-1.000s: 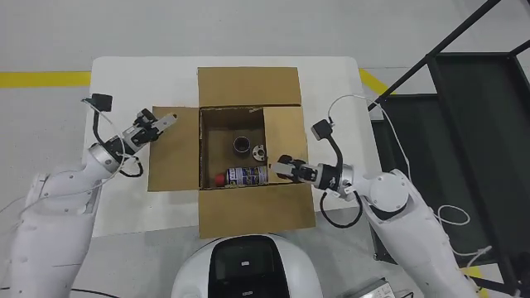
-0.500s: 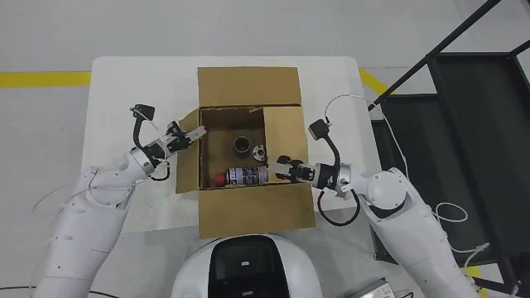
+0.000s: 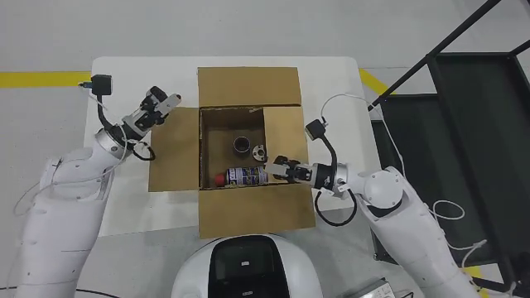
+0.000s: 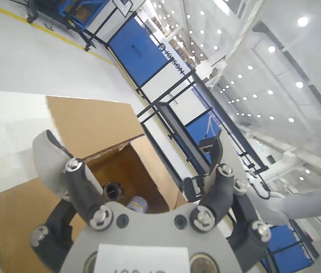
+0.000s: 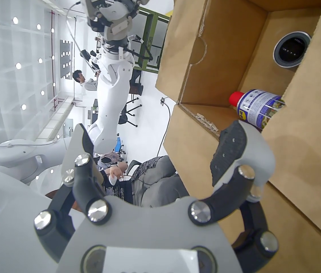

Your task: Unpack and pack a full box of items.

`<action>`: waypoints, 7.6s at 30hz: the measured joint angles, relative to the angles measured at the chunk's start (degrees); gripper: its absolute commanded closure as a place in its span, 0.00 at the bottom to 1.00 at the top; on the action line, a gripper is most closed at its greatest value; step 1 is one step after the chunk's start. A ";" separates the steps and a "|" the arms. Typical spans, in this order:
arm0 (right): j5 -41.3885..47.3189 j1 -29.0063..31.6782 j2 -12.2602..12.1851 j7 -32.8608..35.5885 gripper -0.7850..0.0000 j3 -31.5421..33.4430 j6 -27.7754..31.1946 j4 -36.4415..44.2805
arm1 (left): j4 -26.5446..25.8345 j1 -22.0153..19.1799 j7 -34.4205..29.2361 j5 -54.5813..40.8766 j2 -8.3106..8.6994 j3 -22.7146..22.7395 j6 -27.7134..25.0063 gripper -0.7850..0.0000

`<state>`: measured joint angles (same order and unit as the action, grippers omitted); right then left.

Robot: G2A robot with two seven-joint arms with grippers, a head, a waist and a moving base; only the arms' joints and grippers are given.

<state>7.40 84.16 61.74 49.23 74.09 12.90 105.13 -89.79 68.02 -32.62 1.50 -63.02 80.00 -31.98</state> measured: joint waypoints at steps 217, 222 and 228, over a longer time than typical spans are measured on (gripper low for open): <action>-45.48 -12.31 1.36 -14.90 0.00 -17.06 -32.57 2.78 | -8.69 22.40 9.10 -12.24 -3.60 19.49 3.56 0.00; -45.48 -12.31 1.37 -14.90 0.00 -17.06 -32.58 2.78 | -8.69 22.40 9.09 -12.24 -3.60 19.49 3.56 0.00; -45.48 -12.31 1.37 -14.90 0.00 -17.06 -32.58 2.78 | -8.69 22.40 9.09 -12.24 -3.60 19.49 3.56 0.00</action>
<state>-38.08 71.84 63.11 34.33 57.03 -19.68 107.91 -98.48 90.42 -23.52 -10.74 -66.62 99.49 -28.42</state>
